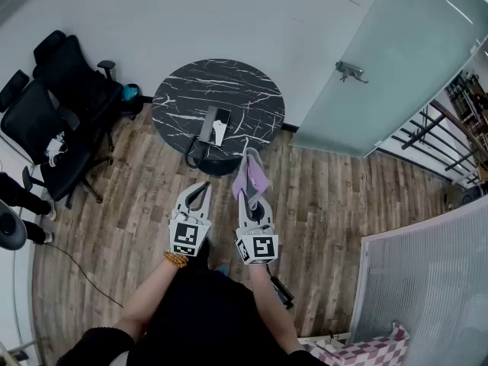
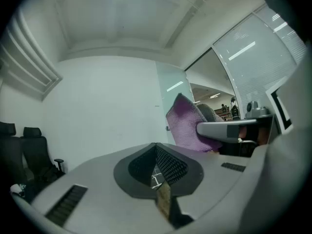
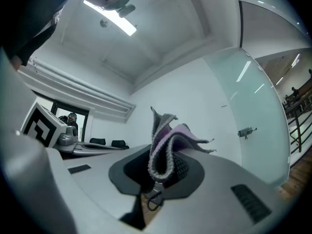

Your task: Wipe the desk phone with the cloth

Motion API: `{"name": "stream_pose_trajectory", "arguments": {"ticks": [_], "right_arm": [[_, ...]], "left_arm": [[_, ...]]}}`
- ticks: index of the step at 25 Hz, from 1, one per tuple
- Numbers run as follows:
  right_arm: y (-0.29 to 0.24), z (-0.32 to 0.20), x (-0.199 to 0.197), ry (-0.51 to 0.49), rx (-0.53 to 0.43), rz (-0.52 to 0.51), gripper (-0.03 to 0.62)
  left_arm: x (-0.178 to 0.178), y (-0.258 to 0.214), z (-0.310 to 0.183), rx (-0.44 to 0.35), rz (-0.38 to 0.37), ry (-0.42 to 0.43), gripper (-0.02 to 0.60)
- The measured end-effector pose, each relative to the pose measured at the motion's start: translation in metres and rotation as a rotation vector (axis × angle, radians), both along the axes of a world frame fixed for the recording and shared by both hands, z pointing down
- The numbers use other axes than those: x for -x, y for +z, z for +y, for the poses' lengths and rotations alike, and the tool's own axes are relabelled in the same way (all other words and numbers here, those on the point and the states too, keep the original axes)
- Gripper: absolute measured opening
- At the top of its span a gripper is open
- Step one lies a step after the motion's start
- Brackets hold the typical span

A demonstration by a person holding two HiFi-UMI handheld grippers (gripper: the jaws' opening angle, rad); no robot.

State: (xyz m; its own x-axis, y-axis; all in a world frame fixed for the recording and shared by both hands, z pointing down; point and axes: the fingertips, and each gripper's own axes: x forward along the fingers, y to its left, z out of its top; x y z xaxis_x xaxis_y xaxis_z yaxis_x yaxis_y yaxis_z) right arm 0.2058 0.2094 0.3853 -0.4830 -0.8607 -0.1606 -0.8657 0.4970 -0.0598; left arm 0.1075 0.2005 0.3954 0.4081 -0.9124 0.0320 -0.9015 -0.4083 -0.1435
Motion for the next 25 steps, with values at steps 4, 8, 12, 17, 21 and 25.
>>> {"name": "stream_pose_trajectory", "arguments": {"ticks": [4, 8, 12, 17, 21, 25], "right_arm": [[0.003, -0.004, 0.005, -0.049, 0.009, -0.029, 0.054], [0.005, -0.019, 0.009, -0.069, 0.015, -0.028, 0.055], [0.009, -0.045, 0.005, -0.046, 0.048, -0.021, 0.055], [0.010, -0.082, 0.005, -0.032, 0.081, -0.005, 0.055], [0.009, -0.113, 0.009, -0.026, 0.103, 0.017, 0.055], [0.007, -0.144, 0.013, -0.015, 0.120, 0.038, 0.055]], "left_arm": [[0.002, 0.001, -0.006, 0.003, 0.002, -0.004, 0.012], [0.003, 0.003, -0.021, 0.012, 0.014, -0.006, 0.012], [0.006, 0.005, -0.044, 0.015, 0.028, -0.011, 0.012], [0.014, 0.005, -0.076, 0.025, 0.038, -0.020, 0.012], [0.020, 0.009, -0.106, 0.046, 0.038, -0.012, 0.012], [0.026, 0.012, -0.138, 0.066, 0.052, 0.000, 0.012]]}}
